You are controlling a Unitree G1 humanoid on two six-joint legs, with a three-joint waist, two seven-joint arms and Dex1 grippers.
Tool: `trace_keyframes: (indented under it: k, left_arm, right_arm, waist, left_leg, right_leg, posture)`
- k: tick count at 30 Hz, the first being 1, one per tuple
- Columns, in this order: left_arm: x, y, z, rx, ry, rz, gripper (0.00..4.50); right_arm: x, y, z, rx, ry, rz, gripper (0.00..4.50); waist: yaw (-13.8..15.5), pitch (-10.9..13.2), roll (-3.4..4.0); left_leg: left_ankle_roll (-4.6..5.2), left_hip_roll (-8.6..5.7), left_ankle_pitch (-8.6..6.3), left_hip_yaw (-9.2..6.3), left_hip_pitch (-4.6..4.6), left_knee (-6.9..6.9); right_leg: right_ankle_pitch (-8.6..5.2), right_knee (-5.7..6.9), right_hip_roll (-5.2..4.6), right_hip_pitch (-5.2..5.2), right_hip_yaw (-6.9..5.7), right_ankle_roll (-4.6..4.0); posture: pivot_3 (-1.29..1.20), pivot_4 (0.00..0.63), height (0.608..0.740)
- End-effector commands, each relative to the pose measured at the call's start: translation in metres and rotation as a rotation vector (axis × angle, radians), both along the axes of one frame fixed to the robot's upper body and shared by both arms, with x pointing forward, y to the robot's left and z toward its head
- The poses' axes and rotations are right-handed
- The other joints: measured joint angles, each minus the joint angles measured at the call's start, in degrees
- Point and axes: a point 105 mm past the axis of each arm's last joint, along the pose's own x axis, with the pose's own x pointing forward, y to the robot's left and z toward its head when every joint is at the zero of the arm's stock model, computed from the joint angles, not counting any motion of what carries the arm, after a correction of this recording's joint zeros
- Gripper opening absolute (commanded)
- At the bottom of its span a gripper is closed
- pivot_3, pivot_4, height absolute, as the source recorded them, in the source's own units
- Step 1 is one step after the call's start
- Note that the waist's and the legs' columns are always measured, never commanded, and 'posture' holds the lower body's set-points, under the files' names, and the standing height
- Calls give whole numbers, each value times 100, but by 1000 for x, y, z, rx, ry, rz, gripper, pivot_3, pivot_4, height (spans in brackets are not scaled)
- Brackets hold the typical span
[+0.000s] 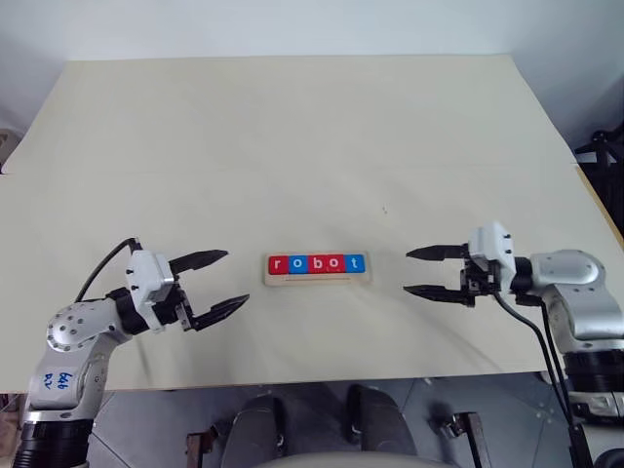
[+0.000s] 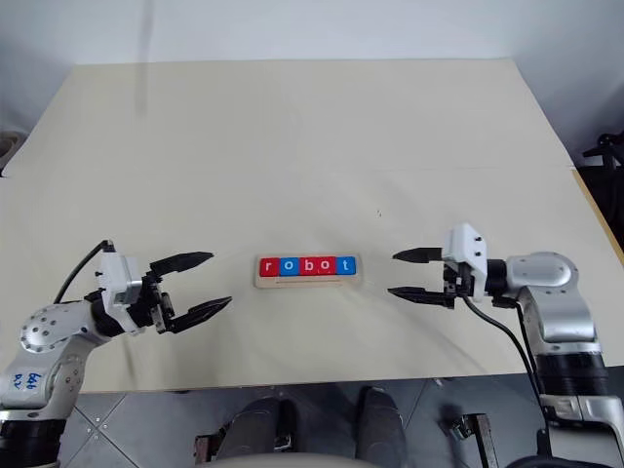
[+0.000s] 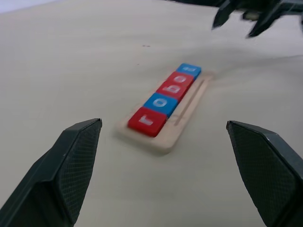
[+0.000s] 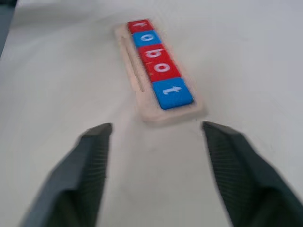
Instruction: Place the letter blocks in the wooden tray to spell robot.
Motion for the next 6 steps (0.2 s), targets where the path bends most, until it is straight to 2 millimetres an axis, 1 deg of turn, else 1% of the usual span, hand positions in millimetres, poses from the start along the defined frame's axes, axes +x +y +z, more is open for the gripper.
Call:
trace_keyframes:
  k: [1, 3, 6]
  left_arm:
    - [7, 9, 12, 11, -63, 50, 4500]
    - [11, 9, 17, 5, -91, 64, 4500]
    - [16, 9, 24, -1, -137, 92, 4500]
  right_arm:
    - [-2, -7, 9, 31, -56, -59, 4471]
    - [-2, -6, 6, 41, -64, -77, 4471]
    - [5, -5, 10, 77, -96, -119, 4471]
  waist:
    - [16, 0, 0]
    - [42, 0, 0]
    - [55, 0, 0]
  left_leg:
    - [0, 0, 0, 0, 0, 0]
    - [0, 0, 0, -1, 0, 0]
    - [0, -1, 0, 1, 0, 1]
  right_leg:
    - [0, 0, 0, 0, 0, 0]
    - [0, -1, 0, 0, 0, 0]
    - [1, -1, 0, 1, 1, 0]
  posture:
    - [0, 150, 740]
    - [0, 150, 740]
    - [0, 150, 740]
